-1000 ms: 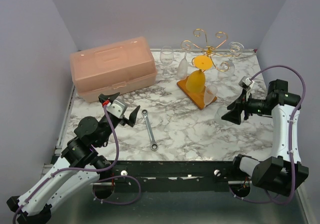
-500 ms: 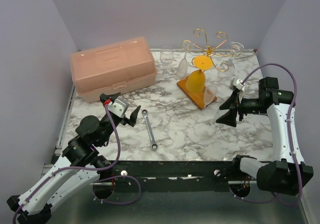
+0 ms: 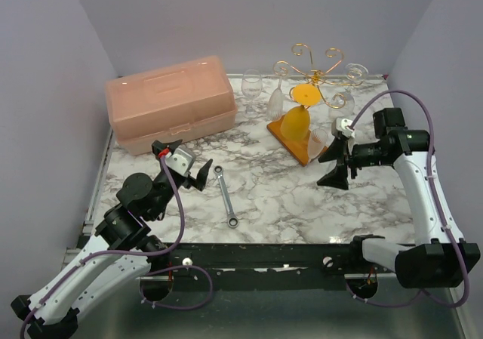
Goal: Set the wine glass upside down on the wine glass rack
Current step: Pick up the wine glass at the center of the board.
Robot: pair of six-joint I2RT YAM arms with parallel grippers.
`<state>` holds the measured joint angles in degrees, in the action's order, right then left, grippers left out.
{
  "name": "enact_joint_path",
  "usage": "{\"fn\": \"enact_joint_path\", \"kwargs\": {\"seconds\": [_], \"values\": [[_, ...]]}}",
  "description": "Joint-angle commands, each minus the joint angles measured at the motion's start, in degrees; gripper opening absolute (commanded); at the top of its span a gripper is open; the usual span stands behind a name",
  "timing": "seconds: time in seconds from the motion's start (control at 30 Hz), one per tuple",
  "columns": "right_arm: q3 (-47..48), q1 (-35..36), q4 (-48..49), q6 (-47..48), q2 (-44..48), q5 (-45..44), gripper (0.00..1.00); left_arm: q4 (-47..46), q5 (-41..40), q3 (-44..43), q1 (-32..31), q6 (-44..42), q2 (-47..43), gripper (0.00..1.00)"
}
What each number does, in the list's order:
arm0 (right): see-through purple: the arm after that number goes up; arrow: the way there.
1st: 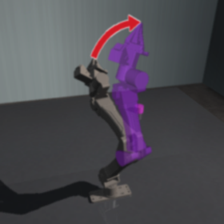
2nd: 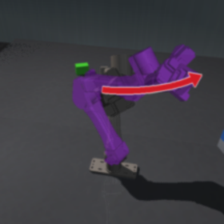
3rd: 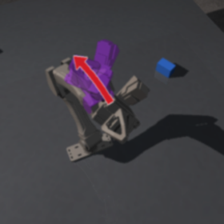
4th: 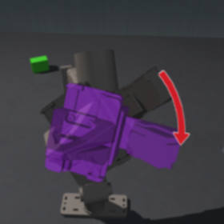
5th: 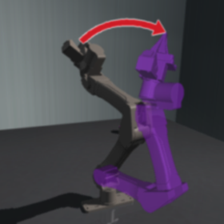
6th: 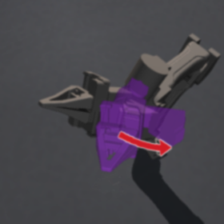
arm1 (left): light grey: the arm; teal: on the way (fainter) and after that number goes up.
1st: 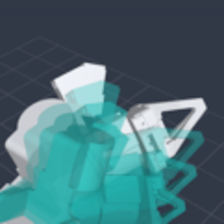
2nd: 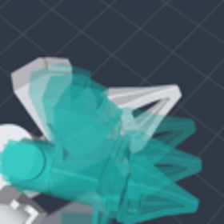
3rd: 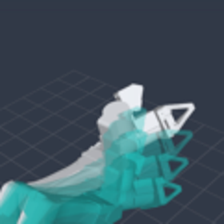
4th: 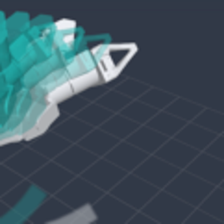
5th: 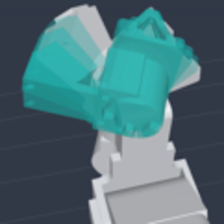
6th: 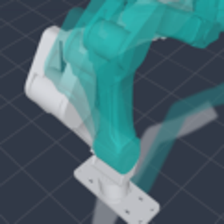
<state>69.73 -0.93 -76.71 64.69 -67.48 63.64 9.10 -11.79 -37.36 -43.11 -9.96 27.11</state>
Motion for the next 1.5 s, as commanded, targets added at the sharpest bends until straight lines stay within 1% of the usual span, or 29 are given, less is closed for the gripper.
{"fn": "enact_joint_path", "kwargs": {"seconds": [0.0, 0.1, 0.13, 0.23, 0.3, 0.37, 0.63, 0.7, 0.9, 1.13, 1.33, 1.47], "values": [[0.4, 2.2, 8.7, -0.7, 2.8, -4.3, 0.8, -1.1, 0.9, 0.3, 0.5, 0.6, 0.1, 0.99], [-0.2, 2.2, 10.6, 4.7, 4.5, -7.8, 0.89, -1.1, 0.9, 0.3, 0.6, 0.6, 0.1, 0.99], [-0.2, 2.2, 10.5, 7.1, 4.8, -8.6, 0.91, -1.1, 1.0, 0.3, 0.6, 0.6, 0.1, 0.99], [-0.3, 2.2, 10.8, 13.1, 5.4, -9.3, 0.92, -1.1, 1.1, 0.3, 0.6, 0.6, 0.0, 0.99], [-0.1, 2.2, 11.8, 13.9, 4.8, -9.7, 0.91, -1.0, 1.2, 0.2, 0.6, 0.6, -0.2, 0.99], [-0.1, 2.2, 13.4, 14.2, 4.1, -10.3, 0.88, -1.1, 1.4, 0.3, 0.6, 0.6, -0.3, 0.98], [-1.3, 2.3, 21.1, 11.6, 1.7, -12.3, 0.62, -1.0, 1.5, 0.2, 0.6, 0.6, -0.7, 0.99], [-1.6, 2.4, 22.2, 11.4, 1.2, -12.7, 0.58, -1.1, 1.6, 0.3, 0.7, 0.7, -0.8, 0.98], [-2.4, 4.1, 25.3, 10.7, 0.0, -15.5, 0.51, -1.1, 1.8, 0.2, 0.7, 0.7, -0.6, 0.98], [-3.6, 6.5, 28.5, 9.5, -1.3, -19.6, 0.47, -1.1, 1.7, 0.3, 0.8, 0.7, -0.8, 0.99], [-4.1, 8.7, 28.8, 9.2, -2.5, -22.9, 0.42, -1.1, 2.1, 0.1, 0.9, 0.7, -0.9, 0.99], [-4.0, 9.9, 28.9, 8.4, -3.4, -25.0, 0.34, -1.1, 2.1, 0.2, 0.9, 0.7, -0.8, 0.99]]}}
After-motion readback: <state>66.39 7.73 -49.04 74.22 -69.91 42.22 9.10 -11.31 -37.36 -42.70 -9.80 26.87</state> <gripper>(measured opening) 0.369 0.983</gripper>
